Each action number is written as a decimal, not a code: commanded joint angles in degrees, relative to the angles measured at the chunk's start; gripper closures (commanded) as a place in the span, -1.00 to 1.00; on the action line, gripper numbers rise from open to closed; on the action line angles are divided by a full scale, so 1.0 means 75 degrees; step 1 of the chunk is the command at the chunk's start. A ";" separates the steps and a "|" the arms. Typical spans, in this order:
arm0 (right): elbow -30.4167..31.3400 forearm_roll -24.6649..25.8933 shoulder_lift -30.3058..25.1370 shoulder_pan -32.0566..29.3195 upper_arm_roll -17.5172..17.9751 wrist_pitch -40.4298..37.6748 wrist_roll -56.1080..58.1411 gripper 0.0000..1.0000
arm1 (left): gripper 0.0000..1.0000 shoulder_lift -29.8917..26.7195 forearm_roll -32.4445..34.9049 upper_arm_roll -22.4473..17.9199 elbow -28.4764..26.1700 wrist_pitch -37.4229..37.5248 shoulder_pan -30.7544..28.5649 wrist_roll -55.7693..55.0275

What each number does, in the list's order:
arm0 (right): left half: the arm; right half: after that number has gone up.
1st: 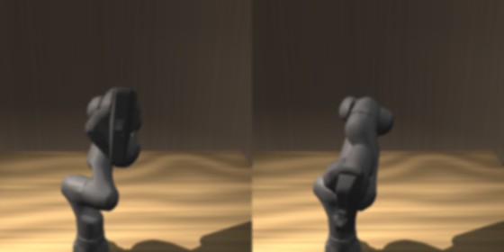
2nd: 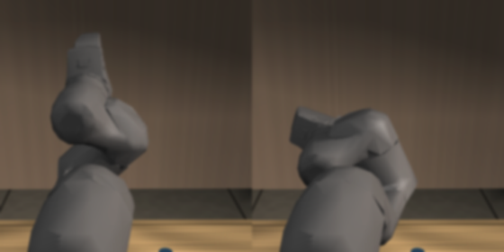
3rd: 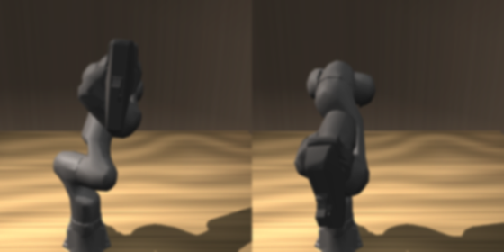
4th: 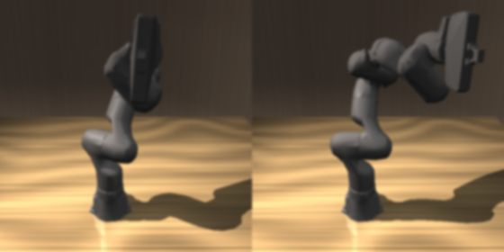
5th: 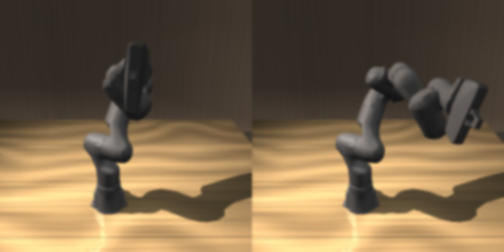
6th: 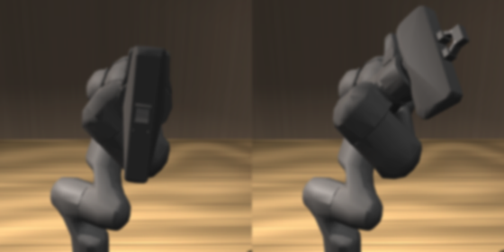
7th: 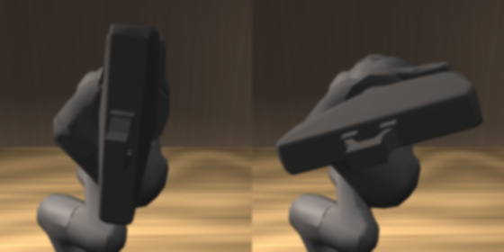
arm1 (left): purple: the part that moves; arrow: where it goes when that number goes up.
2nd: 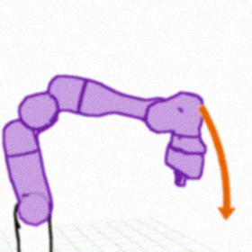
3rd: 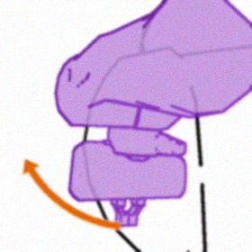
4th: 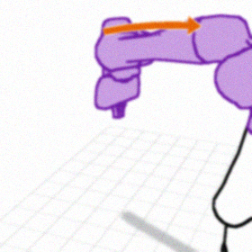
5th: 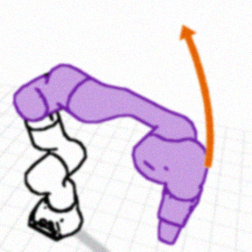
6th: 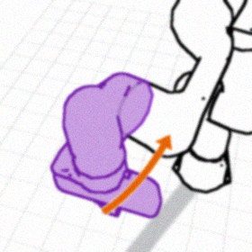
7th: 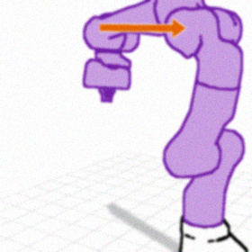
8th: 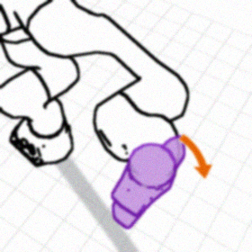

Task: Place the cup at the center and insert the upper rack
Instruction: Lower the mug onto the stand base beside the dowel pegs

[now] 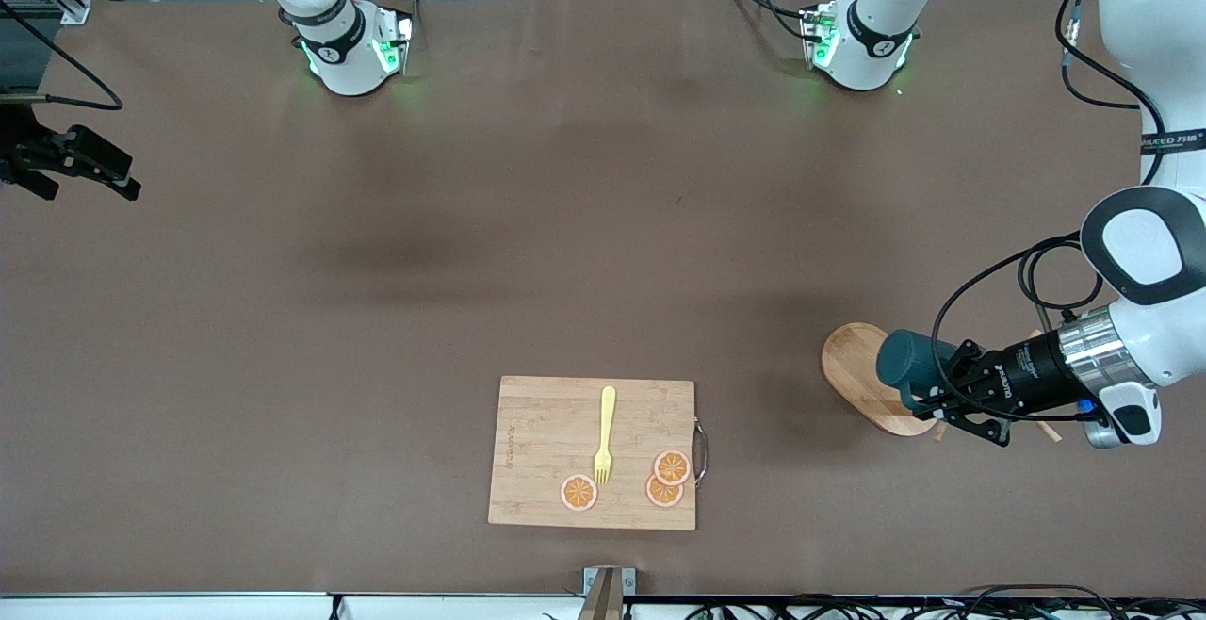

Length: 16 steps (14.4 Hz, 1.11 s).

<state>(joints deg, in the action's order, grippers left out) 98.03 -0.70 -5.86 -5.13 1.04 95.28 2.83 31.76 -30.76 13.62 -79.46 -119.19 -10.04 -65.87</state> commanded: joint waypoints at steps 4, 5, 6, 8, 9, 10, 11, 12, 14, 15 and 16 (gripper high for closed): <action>0.0054 0.0059 -0.0145 -0.0019 0.0002 0.0000 -0.0014 -1.00 | 0.97 0.0160 -0.0152 0.0012 0.0060 -0.0115 -0.0266 0.0204; 0.0054 0.0059 -0.0145 -0.0031 0.0002 -0.0012 -0.0014 -1.00 | 0.95 0.0172 -0.0152 0.0012 0.0060 -0.0186 -0.0278 0.0193; 0.0054 0.0059 -0.0145 -0.0031 0.0002 -0.0012 -0.0014 -1.00 | 0.91 0.0172 -0.0152 0.0001 0.0048 -0.0186 -0.0278 0.0193; 0.0031 0.0059 -0.0145 -0.0019 0.0002 -0.0012 -0.0002 -1.00 | 0.48 0.0172 -0.0152 0.0012 0.0048 -0.0186 -0.0313 0.0204; 0.0019 0.0059 -0.0145 -0.0019 0.0002 -0.0012 -0.0002 -1.00 | -0.22 0.0160 -0.0140 0.0001 0.0048 -0.0186 -0.0313 0.0227; 0.0019 0.0059 -0.0145 -0.0008 0.0002 -0.0024 -0.0002 -1.00 | -0.65 0.0125 -0.0129 0.0001 0.0048 -0.0268 -0.0313 0.0379; 0.0019 0.0059 -0.0145 -0.0008 0.0002 -0.0024 -0.0002 -1.00 | -0.92 0.0090 -0.0105 0.0001 0.0048 -0.0315 -0.0313 0.0450; 0.0007 0.0059 -0.0145 -0.0008 0.0002 -0.0024 -0.0002 -1.00 | -1.00 0.0055 -0.0082 -0.0011 0.0048 -0.0327 -0.0313 0.0439; 0.0007 0.0059 -0.0145 -0.0008 0.0002 -0.0024 -0.0002 -1.00 | -1.00 -0.0073 -0.0035 -0.0034 0.0048 -0.0327 -0.0325 0.0415; 0.0007 0.0059 -0.0145 -0.0008 0.0002 -0.0024 -0.0002 -1.00 | -1.00 -0.0155 -0.0023 -0.0046 0.0048 -0.0327 -0.0325 0.0404; 0.0007 0.0059 -0.0145 -0.0008 0.0002 -0.0024 -0.0002 -1.00 | -1.00 -0.0353 0.0058 -0.0046 0.0048 -0.0327 -0.0325 0.0392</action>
<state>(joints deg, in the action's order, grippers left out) 97.72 -0.70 -5.86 -5.13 0.99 95.35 2.82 32.20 -30.74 13.54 -78.30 -121.62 -12.31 -63.69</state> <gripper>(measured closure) 0.000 0.225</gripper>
